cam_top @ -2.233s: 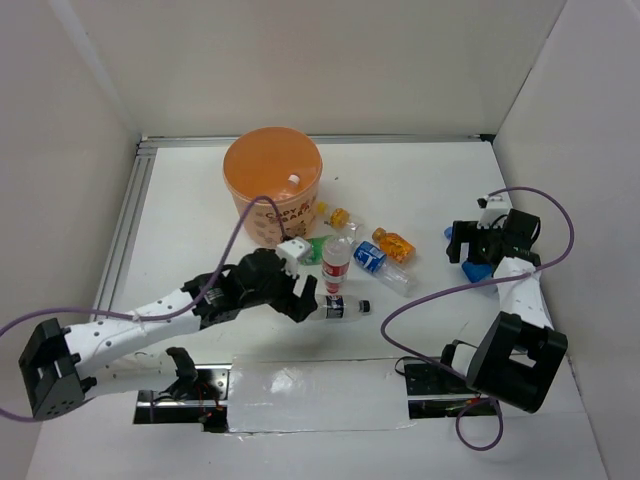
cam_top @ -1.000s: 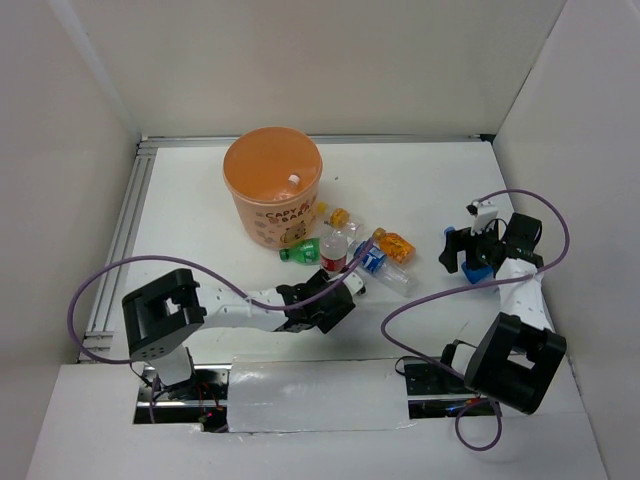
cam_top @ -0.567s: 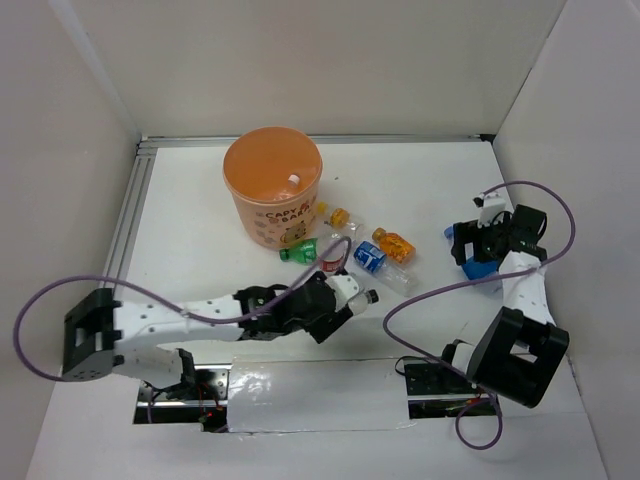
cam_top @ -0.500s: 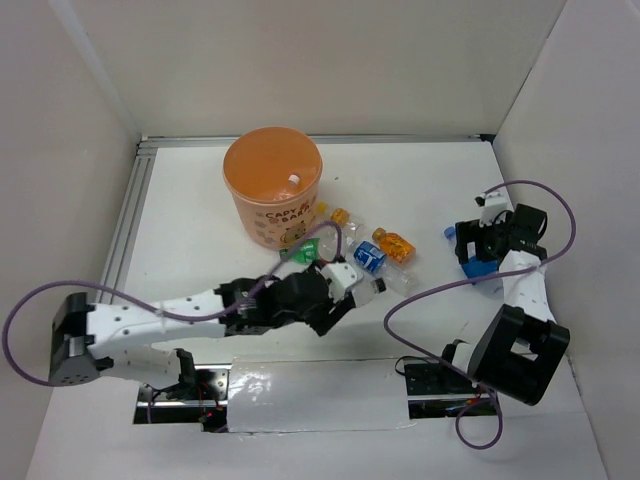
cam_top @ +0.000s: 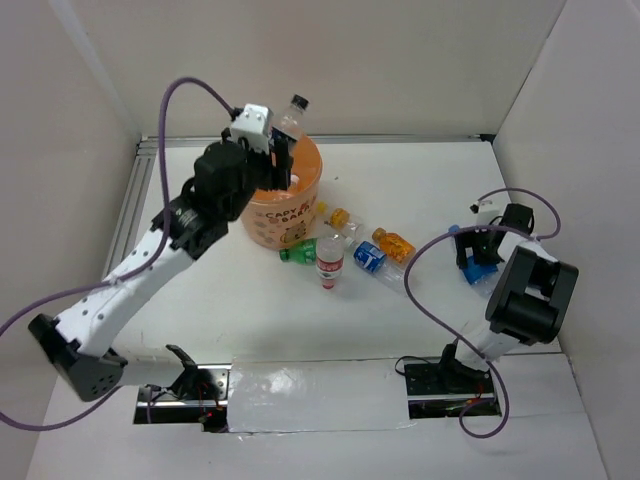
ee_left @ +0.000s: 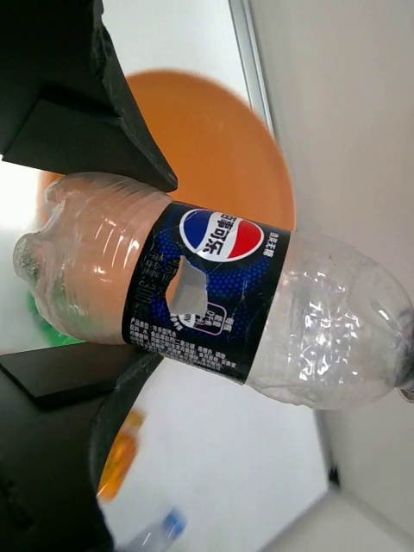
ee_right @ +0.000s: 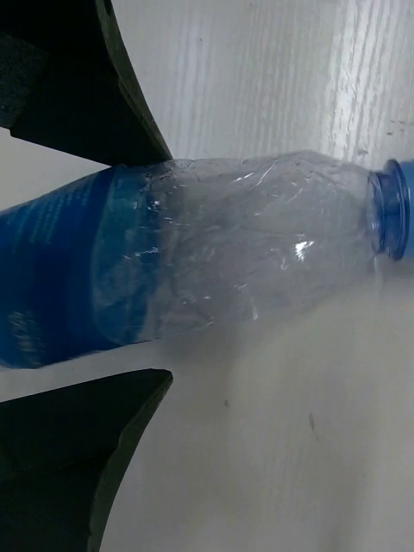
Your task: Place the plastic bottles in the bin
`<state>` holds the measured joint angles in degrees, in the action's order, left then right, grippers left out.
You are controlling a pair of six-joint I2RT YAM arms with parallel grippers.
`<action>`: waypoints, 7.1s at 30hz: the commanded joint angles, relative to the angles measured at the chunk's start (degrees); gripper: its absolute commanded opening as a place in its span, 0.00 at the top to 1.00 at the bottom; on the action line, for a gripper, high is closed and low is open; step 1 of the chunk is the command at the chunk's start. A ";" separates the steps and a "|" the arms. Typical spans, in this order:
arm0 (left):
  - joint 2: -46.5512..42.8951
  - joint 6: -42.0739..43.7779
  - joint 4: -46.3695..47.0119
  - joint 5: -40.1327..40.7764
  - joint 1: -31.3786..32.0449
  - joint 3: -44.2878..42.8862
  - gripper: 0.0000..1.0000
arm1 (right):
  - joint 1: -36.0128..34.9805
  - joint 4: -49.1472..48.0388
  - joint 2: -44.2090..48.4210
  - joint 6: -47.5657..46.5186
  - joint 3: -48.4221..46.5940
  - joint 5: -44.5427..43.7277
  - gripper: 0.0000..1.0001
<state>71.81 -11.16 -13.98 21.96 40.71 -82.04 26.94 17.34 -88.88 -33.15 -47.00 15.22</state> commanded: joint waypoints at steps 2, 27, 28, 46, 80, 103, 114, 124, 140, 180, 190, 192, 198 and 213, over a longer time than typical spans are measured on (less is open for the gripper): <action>9.56 -3.52 0.28 -1.73 -9.32 -6.98 0.71 | 0.31 -3.72 -5.59 -2.80 -3.71 -0.72 0.06; -19.20 1.76 4.03 -8.77 6.83 23.38 0.01 | -29.91 -1.85 -0.40 15.19 -49.54 36.19 1.00; -21.78 1.75 7.53 -9.29 8.67 30.64 0.01 | -33.49 -5.96 -3.37 17.83 -51.85 35.50 0.99; -8.83 1.14 44.99 17.60 28.81 53.39 0.01 | -56.91 -14.98 -25.74 35.17 -71.47 25.39 0.00; 11.52 -3.44 55.30 5.91 17.30 32.68 1.00 | -22.37 10.00 20.78 5.82 -1.78 22.04 0.00; 1.13 -2.72 38.25 8.99 -8.80 22.45 0.81 | -27.90 -1.17 -3.39 3.97 -6.52 13.52 0.06; -5.44 5.52 23.21 2.50 2.25 21.91 0.00 | -30.19 1.82 -7.10 1.68 -8.63 12.99 0.59; -6.08 21.25 26.88 -8.51 15.98 38.09 0.00 | -27.82 12.71 0.99 -2.35 -29.08 25.89 0.83; 18.27 38.92 50.97 -2.19 10.71 39.51 0.00 | -51.63 0.59 -16.14 11.35 -65.66 34.00 0.64; 13.37 23.90 12.04 -11.94 8.60 16.57 1.00 | -17.96 32.67 19.27 -9.66 -9.17 30.74 0.00; 4.83 18.89 28.02 4.13 3.60 7.41 1.00 | -31.59 15.98 12.43 4.74 -5.47 18.62 0.00; 4.83 17.23 32.95 9.82 -0.18 8.12 0.98 | -33.70 14.57 8.74 5.37 -5.99 17.38 0.00; 11.05 13.45 33.15 13.47 -6.95 5.14 0.75 | -39.41 9.73 2.41 8.27 -6.70 10.62 0.00; -1.37 5.99 21.19 -6.46 -6.96 8.29 0.00 | -42.14 11.39 -1.12 4.85 -6.07 8.59 0.63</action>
<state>78.74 -2.26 5.67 24.97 31.97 -73.36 -14.66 28.05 -90.06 -26.33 -52.95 24.43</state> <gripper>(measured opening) 0.995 0.469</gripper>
